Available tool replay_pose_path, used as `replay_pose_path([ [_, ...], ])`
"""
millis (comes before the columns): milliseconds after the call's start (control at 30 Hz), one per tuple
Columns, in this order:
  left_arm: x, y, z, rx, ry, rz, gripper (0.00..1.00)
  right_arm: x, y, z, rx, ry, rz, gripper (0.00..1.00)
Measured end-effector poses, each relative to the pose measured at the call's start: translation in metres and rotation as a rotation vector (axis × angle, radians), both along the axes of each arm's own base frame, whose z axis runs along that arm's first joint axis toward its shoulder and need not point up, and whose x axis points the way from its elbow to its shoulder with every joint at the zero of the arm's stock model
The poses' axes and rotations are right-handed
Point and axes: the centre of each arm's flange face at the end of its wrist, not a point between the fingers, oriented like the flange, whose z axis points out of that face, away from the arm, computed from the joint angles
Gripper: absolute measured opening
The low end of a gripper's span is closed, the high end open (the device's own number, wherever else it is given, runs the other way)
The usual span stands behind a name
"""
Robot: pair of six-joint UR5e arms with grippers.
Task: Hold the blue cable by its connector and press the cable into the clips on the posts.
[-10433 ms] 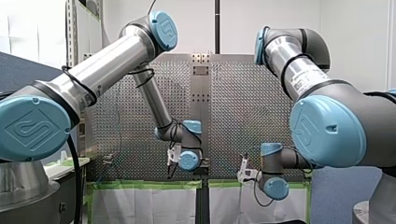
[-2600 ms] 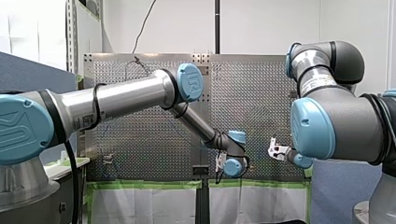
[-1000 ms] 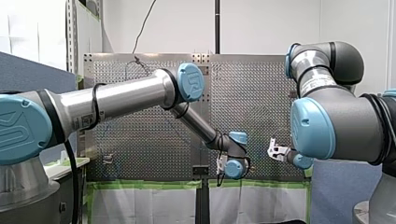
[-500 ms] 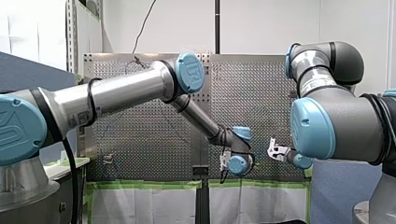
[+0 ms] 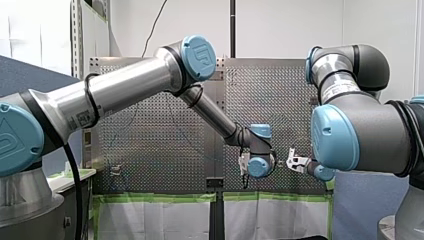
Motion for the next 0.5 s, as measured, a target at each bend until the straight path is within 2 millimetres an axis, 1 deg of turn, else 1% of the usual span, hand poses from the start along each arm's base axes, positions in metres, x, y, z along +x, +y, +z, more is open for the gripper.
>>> replay_pose_path([
  [133, 0.006, 0.008, 0.016, -0.058, -0.006, 0.009, 1.00, 0.000, 0.000, 0.000, 0.003, 0.000, 0.000, 0.00],
  [333, 0.028, 0.028, 0.040, -0.142, -0.017, 0.014, 1.00, 0.003, 0.001, -0.001, 0.004, 0.000, 0.004, 0.00],
  [500, 0.051, 0.050, 0.060, -0.210, -0.027, 0.022, 1.00, 0.006, 0.002, -0.001, 0.004, 0.000, 0.009, 0.00],
])
